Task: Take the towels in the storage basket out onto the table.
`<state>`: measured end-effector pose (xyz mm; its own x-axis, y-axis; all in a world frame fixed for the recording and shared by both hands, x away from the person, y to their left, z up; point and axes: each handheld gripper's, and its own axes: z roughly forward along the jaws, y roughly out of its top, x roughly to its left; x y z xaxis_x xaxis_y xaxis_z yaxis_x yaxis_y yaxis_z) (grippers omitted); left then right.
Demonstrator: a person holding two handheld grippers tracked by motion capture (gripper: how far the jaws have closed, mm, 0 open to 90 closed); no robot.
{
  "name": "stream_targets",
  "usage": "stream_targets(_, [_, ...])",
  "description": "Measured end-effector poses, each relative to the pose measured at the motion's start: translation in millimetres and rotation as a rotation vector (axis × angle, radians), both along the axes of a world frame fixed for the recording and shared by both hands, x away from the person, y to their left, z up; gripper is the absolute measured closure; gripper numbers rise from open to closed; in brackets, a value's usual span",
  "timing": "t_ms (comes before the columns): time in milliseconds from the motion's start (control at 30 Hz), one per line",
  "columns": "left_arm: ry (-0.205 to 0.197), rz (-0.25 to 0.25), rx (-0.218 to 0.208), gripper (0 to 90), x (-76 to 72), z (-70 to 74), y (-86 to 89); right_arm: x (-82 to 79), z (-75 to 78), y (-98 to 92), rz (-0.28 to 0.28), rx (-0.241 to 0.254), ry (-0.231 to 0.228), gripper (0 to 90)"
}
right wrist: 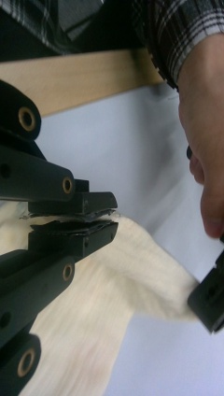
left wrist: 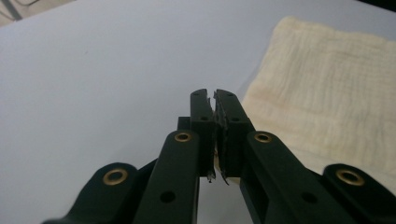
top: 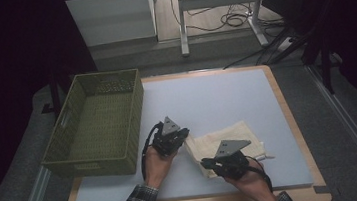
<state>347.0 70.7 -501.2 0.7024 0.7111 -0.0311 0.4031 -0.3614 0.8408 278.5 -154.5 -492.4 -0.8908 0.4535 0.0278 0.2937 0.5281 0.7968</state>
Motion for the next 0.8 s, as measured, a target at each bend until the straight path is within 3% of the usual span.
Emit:
stream_targets(267, [-0.007, -0.062, 0.004, 86.5, 19.3, -0.2, -32.7, 7.7, 1.5, -40.1, -0.091, 0.007, -0.006, 84.5])
stream_targets(433, [0.007, -0.104, -0.028, 86.4, 32.6, -1.0, -51.6, 9.1, -0.1, -57.6, -0.123, 0.006, -0.015, 84.5])
stream_targets(800, [0.004, -0.164, -0.008, 86.4, 50.4, 2.9, -91.0, 14.4, -0.9, -93.7, -0.209, 0.002, -0.014, 84.5])
